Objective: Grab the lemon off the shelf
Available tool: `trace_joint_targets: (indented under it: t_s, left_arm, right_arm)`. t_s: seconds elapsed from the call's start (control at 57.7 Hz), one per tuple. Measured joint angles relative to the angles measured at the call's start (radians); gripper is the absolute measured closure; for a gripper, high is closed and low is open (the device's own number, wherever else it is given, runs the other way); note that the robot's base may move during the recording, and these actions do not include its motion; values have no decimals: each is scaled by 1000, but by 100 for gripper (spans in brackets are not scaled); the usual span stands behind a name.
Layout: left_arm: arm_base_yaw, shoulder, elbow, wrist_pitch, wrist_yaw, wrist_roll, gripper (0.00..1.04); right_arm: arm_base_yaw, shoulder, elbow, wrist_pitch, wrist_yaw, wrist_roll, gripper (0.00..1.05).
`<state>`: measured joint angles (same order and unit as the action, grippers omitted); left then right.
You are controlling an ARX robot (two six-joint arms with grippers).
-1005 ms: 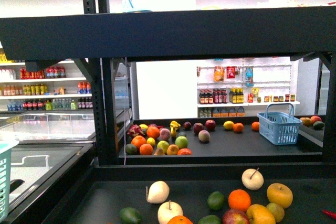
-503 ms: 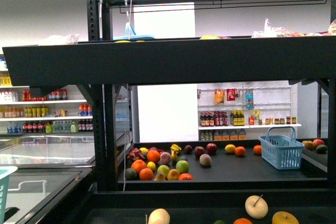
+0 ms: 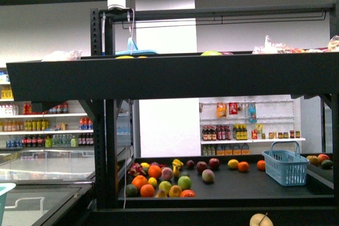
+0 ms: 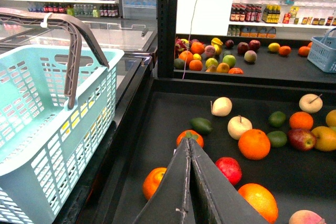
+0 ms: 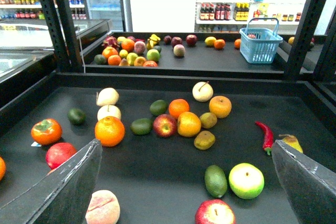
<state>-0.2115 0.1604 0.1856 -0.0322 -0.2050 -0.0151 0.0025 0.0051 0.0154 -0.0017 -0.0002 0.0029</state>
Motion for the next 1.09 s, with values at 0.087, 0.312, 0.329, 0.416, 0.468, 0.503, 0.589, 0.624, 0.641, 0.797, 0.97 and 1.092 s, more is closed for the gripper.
trace_joint_targets:
  t_s: [0.087, 0.312, 0.329, 0.416, 0.468, 0.503, 0.589, 0.624, 0.641, 0.797, 0.97, 1.092]
  left_arm:
    - [39, -23, -26, 6, 39, 0, 102]
    - [204, -71, -79, 12, 202, 4, 102]
    - [204, -74, -82, 13, 202, 4, 102]
    - [206, -85, -97, 15, 202, 4, 102]
    - [206, -90, -104, 18, 202, 4, 102]
    - [206, -95, -110, 19, 202, 4, 102]
    - [206, -103, -120, 20, 202, 4, 102]
    - [206, -108, -126, 20, 202, 4, 102]
    - [206, -109, -127, 20, 202, 4, 102]
    - [206, -151, -172, 26, 202, 5, 102]
    - [206, -155, -172, 27, 203, 5, 94]
    - [206, -155, -172, 27, 203, 5, 70]
  right_arm:
    - [0, 0, 0, 0, 0, 0, 7]
    - [0, 0, 0, 0, 0, 0, 7]
    - [0, 0, 0, 0, 0, 0, 7]
    - [0, 0, 0, 0, 0, 0, 7]
    - [0, 0, 0, 0, 0, 0, 7]
    - [0, 0, 0, 0, 0, 0, 7]
    - [0, 0, 0, 0, 0, 0, 7]
    - [0, 0, 0, 0, 0, 0, 7]
    - [0, 0, 0, 0, 0, 0, 7]
    - [0, 0, 0, 0, 0, 0, 7]
    - [0, 0, 0, 0, 0, 0, 7]
    - [0, 0, 0, 0, 0, 0, 7]
